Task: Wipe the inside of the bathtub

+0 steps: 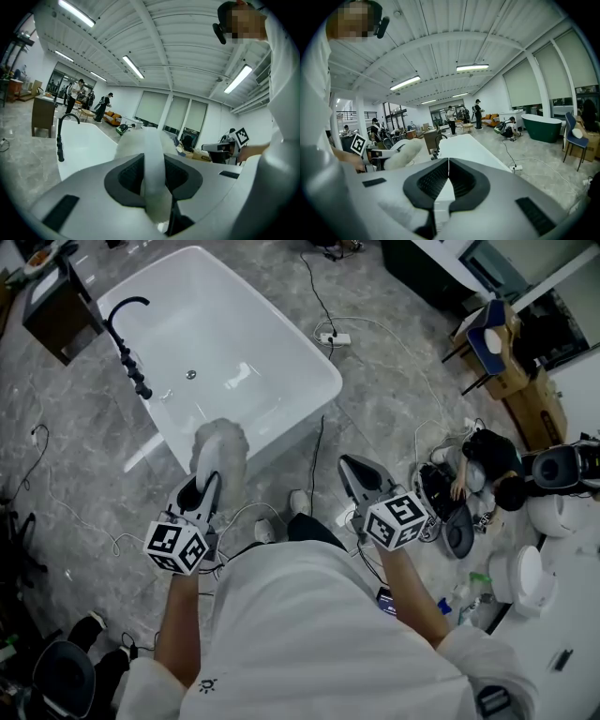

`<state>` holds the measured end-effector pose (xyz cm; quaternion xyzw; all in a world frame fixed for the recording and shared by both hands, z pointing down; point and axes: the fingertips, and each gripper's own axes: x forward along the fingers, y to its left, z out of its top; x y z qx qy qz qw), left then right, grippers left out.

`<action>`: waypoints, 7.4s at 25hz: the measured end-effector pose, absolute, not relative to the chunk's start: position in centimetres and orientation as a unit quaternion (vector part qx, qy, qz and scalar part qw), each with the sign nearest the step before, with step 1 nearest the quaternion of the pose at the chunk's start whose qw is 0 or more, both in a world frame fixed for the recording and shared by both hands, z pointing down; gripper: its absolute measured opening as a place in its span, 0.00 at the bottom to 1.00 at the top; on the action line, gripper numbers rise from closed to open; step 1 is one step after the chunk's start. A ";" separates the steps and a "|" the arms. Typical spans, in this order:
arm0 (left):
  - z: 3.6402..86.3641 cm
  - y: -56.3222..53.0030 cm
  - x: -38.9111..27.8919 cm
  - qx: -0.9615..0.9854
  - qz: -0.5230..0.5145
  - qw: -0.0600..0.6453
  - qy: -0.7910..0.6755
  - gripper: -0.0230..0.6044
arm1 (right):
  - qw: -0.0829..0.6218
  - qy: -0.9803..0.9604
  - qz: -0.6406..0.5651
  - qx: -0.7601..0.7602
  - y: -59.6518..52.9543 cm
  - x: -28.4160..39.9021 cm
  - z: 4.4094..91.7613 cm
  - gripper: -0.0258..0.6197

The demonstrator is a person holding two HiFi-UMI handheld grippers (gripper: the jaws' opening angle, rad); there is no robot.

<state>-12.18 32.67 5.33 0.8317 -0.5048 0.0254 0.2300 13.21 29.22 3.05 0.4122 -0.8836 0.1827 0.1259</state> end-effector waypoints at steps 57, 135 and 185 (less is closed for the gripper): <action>27.1 -0.9 7.3 0.817 0.150 0.407 -0.381 0.19 | 0.353 -0.892 0.185 0.214 -2.8 18.8 24.4 0.07; 59.0 -5.4 13.2 0.813 0.107 0.556 -0.133 0.19 | 0.434 -0.848 0.274 0.132 -16.2 7.3 60.7 0.07; 77.1 -7.6 3.9 0.760 0.226 0.563 -0.234 0.19 | 0.483 -0.837 0.254 0.046 -14.1 6.0 67.2 0.07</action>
